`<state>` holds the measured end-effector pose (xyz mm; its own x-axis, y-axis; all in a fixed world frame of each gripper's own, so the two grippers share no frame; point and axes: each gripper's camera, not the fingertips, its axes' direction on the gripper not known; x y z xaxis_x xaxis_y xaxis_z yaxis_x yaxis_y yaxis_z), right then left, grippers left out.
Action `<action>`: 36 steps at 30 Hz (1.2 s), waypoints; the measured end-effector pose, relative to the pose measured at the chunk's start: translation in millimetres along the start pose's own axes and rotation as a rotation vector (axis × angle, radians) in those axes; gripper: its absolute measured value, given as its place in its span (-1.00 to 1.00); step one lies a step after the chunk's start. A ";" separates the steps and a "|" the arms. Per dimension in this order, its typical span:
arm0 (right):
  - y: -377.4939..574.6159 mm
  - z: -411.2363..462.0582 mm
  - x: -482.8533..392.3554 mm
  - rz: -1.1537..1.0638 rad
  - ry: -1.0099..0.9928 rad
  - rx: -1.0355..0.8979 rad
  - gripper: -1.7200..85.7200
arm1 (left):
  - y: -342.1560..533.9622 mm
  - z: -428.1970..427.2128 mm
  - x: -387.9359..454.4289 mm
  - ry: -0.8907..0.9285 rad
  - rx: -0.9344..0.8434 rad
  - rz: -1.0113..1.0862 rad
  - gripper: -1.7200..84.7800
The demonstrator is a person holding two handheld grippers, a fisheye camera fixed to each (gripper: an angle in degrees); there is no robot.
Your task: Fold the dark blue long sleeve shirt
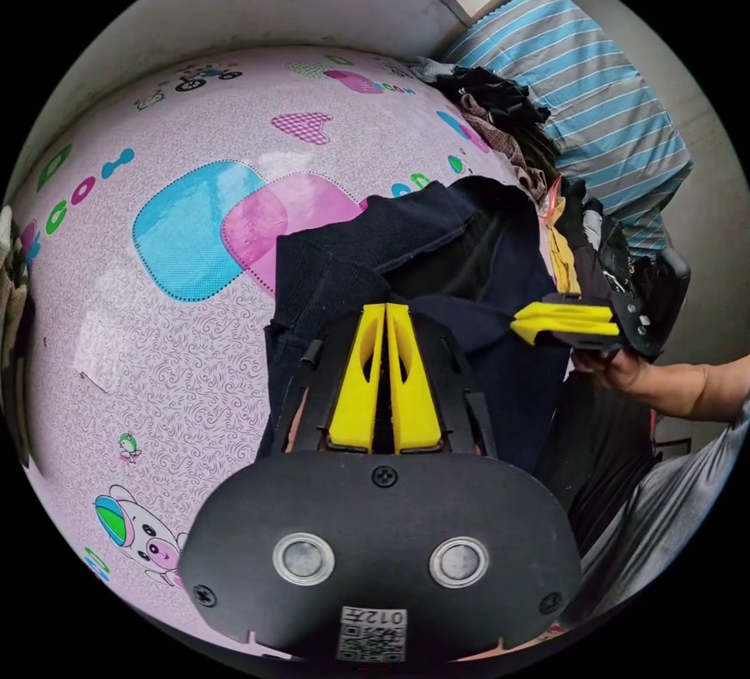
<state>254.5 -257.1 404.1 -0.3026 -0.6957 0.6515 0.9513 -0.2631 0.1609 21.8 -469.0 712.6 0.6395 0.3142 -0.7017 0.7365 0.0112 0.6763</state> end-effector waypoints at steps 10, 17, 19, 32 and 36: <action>-86.5 -13.0 84.3 0.084 0.340 -0.051 -0.98 | 8.4 -8.1 38.5 0.006 0.175 0.092 -0.95; -114.9 -0.1 152.4 0.306 0.313 -0.159 -0.98 | 7.3 42.3 73.2 -0.006 0.003 0.220 -0.95; -110.6 -21.3 160.3 0.398 0.225 -0.058 -0.98 | 8.2 46.6 70.8 0.008 0.002 0.208 -0.95; -152.4 -21.0 61.4 0.046 0.563 -0.136 -0.72 | 17.5 60.4 57.0 0.069 0.009 0.168 -0.94; -163.4 -27.4 20.5 -0.084 0.704 -0.067 -0.73 | 19.7 61.4 52.2 0.073 0.008 0.170 -0.94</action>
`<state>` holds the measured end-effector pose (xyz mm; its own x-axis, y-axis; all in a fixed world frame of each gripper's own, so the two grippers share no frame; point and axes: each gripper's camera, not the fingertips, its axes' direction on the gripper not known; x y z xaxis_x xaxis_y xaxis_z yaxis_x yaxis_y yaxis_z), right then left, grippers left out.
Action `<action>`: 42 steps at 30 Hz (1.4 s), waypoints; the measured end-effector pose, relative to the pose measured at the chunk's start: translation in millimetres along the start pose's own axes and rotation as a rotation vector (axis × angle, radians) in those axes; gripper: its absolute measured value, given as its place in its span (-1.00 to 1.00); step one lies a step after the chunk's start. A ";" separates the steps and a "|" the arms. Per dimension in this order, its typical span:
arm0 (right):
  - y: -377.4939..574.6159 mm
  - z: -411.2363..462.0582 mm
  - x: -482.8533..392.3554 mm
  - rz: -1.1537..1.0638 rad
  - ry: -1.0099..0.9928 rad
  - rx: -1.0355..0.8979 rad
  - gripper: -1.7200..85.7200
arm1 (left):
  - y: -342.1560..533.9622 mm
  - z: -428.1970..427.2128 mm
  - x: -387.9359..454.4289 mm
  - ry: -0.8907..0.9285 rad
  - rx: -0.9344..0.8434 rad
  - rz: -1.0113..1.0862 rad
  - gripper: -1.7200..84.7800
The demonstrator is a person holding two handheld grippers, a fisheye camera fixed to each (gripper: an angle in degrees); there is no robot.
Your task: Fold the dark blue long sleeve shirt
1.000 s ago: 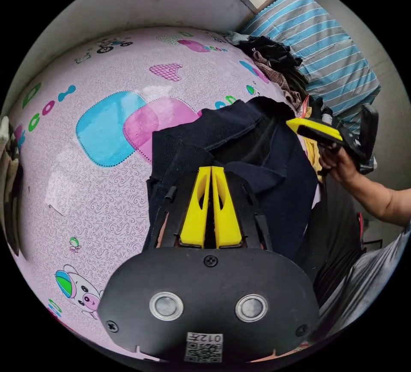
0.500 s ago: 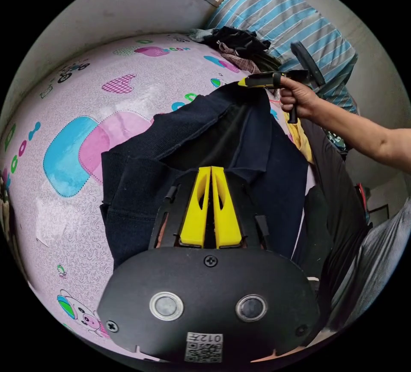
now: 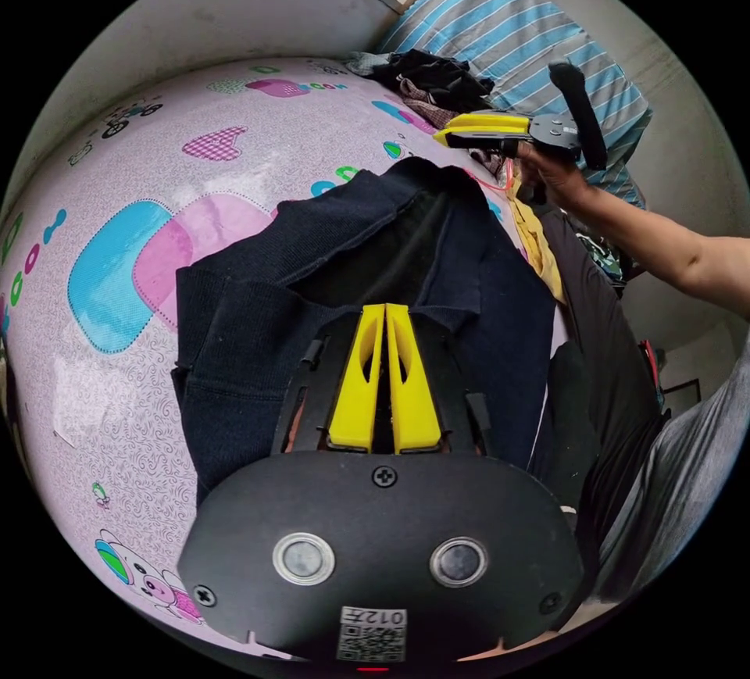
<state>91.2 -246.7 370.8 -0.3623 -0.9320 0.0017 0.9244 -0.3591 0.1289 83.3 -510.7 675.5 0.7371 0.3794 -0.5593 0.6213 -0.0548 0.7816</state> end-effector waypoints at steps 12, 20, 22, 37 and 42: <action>13.8 -17.2 -11.9 0.066 -0.180 -0.068 -0.74 | 9.0 -6.3 -19.3 -0.019 -0.008 0.016 -0.94; 52.3 -25.9 1.2 0.081 -0.228 -0.092 -0.98 | 13.2 -45.7 -30.8 0.009 0.070 -0.059 -0.94; 72.3 -44.7 -2.1 0.066 -0.237 -0.048 -0.98 | 16.5 -60.2 -36.1 0.091 0.151 -0.198 -0.93; 235.1 -137.7 -68.0 -0.045 -0.340 0.206 -0.98 | 70.3 18.9 -18.6 0.642 0.273 -0.669 -0.78; 266.2 -153.6 -90.1 -0.114 -0.349 0.263 -0.98 | 100.4 9.3 -15.3 0.605 0.319 -0.725 -0.81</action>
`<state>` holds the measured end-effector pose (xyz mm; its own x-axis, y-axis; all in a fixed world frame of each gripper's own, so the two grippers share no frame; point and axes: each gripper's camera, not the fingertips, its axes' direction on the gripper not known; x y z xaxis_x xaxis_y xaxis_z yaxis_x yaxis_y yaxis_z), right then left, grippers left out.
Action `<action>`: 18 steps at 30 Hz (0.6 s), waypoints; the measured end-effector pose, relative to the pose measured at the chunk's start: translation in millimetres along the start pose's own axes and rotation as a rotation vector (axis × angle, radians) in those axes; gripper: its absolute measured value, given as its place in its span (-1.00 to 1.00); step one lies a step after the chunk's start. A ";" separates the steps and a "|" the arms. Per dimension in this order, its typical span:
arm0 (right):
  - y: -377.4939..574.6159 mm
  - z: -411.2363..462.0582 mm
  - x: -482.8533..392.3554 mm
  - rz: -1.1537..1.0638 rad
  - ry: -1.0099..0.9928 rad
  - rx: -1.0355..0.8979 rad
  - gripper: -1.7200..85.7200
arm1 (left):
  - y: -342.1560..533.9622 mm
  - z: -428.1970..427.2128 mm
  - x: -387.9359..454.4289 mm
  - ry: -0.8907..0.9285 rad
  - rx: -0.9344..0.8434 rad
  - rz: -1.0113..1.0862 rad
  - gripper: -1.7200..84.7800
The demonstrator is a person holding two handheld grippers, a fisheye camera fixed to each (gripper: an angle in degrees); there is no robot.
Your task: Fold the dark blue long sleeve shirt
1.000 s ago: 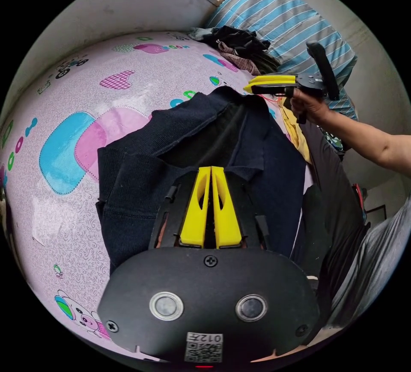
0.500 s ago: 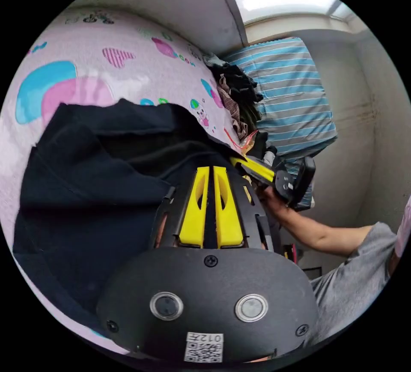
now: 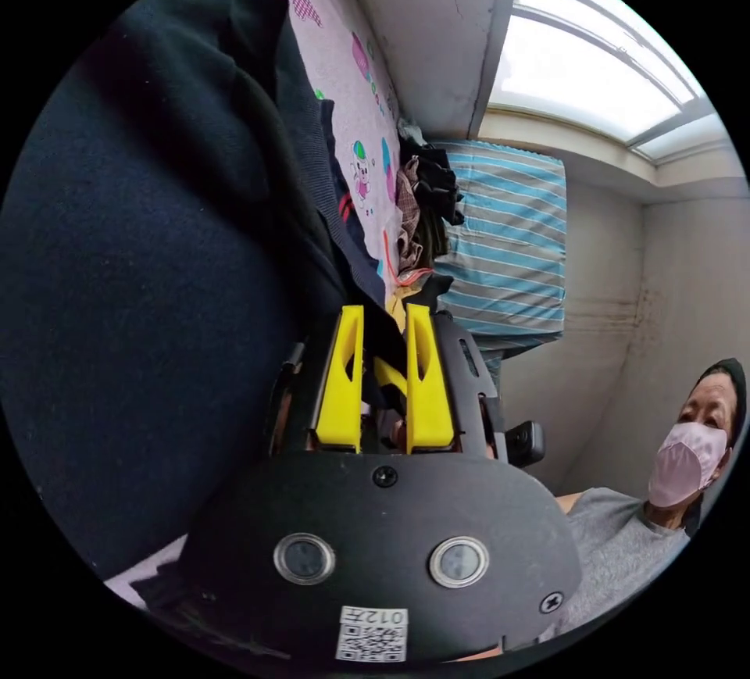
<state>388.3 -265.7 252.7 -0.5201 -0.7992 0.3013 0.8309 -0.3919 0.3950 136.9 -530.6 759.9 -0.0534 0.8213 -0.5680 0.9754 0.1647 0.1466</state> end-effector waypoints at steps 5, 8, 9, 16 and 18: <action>3.4 -7.5 -45.0 -0.106 0.010 0.010 -0.98 | 14.2 -11.5 5.9 -0.124 -0.037 0.045 -0.88; 3.0 -6.6 -64.5 -0.141 0.005 0.003 -0.97 | 20.6 -15.8 9.5 -0.188 -0.090 0.077 -0.91; 3.4 -5.8 -65.3 -0.132 -0.005 -0.002 -0.96 | 24.3 -22.6 13.2 -0.201 -0.080 0.103 -0.91; 17.4 -24.3 -20.8 0.108 -0.182 0.052 -0.86 | 49.2 -63.6 17.5 -0.136 0.010 0.151 -0.93; 19.6 -29.4 -5.0 0.172 -0.217 0.092 -0.88 | 53.3 -65.5 13.5 -0.121 0.014 0.139 -0.93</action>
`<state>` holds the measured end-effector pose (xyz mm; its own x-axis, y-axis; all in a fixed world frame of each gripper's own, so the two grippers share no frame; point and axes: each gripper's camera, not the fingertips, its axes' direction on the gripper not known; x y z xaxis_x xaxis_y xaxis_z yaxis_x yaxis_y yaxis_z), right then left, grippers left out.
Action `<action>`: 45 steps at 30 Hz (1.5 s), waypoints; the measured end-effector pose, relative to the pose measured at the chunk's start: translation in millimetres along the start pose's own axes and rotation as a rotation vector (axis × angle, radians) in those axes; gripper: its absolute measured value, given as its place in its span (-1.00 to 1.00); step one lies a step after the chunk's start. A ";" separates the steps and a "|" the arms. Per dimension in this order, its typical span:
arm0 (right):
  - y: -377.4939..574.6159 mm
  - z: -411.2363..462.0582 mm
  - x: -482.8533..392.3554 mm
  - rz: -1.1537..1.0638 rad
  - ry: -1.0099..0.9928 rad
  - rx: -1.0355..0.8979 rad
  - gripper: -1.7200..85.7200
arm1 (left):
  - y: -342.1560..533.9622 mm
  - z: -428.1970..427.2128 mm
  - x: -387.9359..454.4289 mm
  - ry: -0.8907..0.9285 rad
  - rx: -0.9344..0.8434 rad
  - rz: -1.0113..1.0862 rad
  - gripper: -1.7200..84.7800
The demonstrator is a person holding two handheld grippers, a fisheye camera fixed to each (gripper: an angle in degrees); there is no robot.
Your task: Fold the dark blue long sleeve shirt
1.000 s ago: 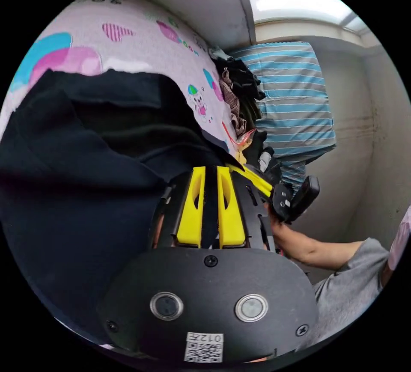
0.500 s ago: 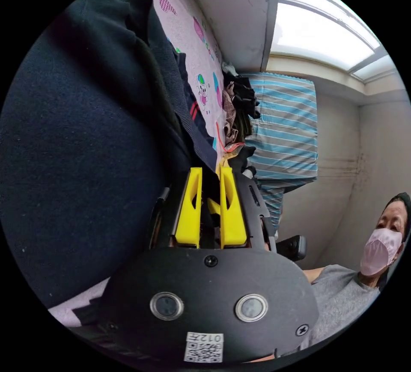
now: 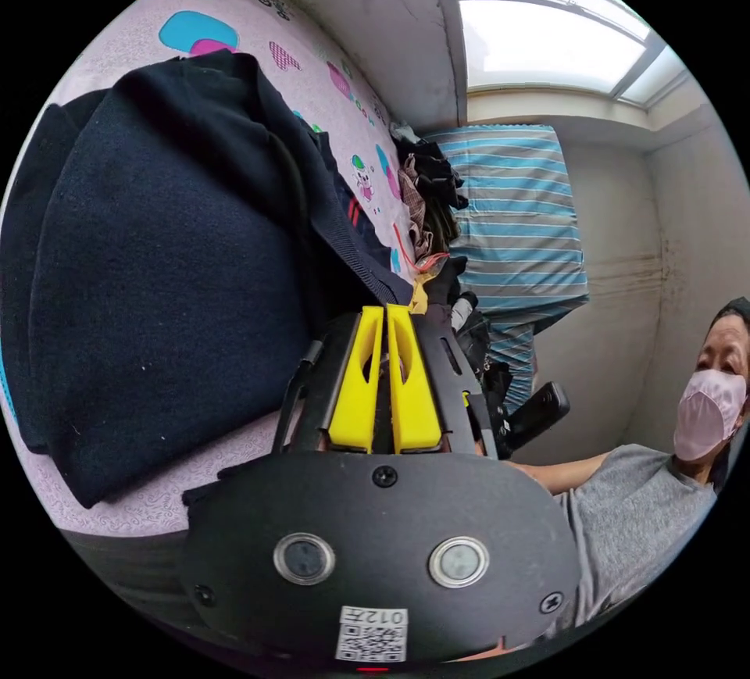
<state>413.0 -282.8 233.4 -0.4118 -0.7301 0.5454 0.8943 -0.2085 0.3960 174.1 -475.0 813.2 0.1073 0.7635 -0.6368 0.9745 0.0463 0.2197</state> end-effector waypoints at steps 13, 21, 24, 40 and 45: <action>-48.5 104.8 75.6 -0.091 -0.057 -0.257 -0.90 | 8.1 37.7 -5.8 -0.141 -0.093 0.033 -0.93; -34.8 160.4 105.5 0.020 -0.097 -0.394 -0.98 | 8.4 52.5 -9.1 -0.231 -0.143 0.006 -0.94; -27.5 162.4 106.1 0.028 -0.089 -0.385 -0.97 | 7.5 61.8 -7.2 -0.205 -0.182 0.002 -0.94; 23.7 136.8 24.2 -0.067 0.021 -0.162 -0.61 | 5.0 100.1 46.7 -0.107 -0.189 0.055 -0.93; 48.2 143.2 33.7 -0.029 0.184 -0.107 -0.73 | 4.0 121.3 62.2 -0.107 -0.208 0.071 -0.93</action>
<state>417.1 -224.2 376.6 -0.4075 -0.8271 0.3871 0.9001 -0.2922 0.3231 208.6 -505.4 684.7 0.2053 0.6974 -0.6867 0.9032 0.1351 0.4073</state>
